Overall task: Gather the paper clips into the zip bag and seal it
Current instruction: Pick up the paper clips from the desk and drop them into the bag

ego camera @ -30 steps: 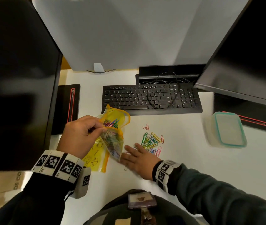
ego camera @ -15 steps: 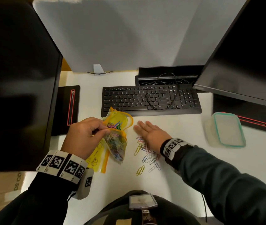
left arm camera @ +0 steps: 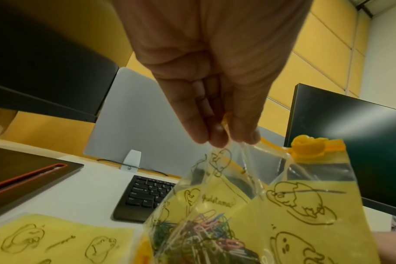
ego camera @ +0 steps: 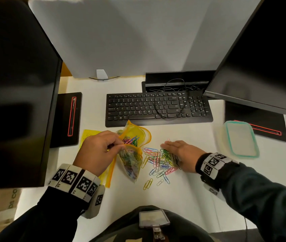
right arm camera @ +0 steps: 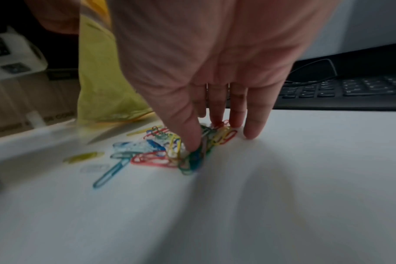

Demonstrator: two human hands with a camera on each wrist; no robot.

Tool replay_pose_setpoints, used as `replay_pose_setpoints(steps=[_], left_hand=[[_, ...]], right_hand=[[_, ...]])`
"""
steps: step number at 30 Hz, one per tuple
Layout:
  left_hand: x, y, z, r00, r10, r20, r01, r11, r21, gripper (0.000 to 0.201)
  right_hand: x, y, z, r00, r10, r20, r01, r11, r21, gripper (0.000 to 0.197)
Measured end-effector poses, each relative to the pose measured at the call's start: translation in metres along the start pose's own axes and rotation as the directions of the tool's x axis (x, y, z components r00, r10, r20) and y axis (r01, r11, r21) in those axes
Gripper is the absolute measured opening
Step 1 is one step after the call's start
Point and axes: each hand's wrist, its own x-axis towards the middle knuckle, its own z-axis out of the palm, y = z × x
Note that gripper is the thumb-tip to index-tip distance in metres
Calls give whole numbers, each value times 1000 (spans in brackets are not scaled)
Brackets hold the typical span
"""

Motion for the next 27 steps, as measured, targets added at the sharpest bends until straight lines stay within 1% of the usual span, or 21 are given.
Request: replay_pose_setpoints(steps=[2,5,8,11,12,14,16,18,20,23,24,27], left_hand=[[-1,-2,5,1000,-7,21,7,1000,-7,5],[-5,-9,11,997,-32,71,32,999,3,6],[-8,-14,10,996,-58,67,57,998,13,8],[-10,-15,6,996,-71,62,71,997,5,4],[-11,-15,4,995,-84,62,85,996,-4,10],[-13,-18,3,991,-122,49,123,992,-19,25],[-14,-19,4,987,-160,31,160,987,-7,33],[-13,-17,6,981,-192,23,191,981,23,29],[-12,-14,9,976,-217,12,216,975,56,19],[-11,-10,12,974,-228,5,227,972,57,8],[-11,-7,13,974,-225,10,224,973,51,8],[-11,-3,16,977,-210,35,209,977,42,18]], right_hand=[[2,-5,0,1000,11,-18,-11,999,40,74],[5,-11,1,1000,20,4,-20,1000,-18,77],[4,-12,0,999,24,27,-22,998,-54,76],[0,-9,0,1000,22,8,-22,998,-63,74],[-1,-7,1,1000,23,-13,-24,997,-70,73],[-2,-4,6,997,31,-69,-34,998,-51,66],[-3,-2,9,992,33,-124,-35,999,-10,53],[-3,0,10,986,37,-160,-32,999,34,42],[-3,0,11,981,48,-186,-37,997,61,33],[0,-2,13,975,96,-199,-84,994,67,26],[2,-3,13,973,113,-203,-100,992,73,25],[7,-5,10,959,187,-213,-164,979,124,23]])
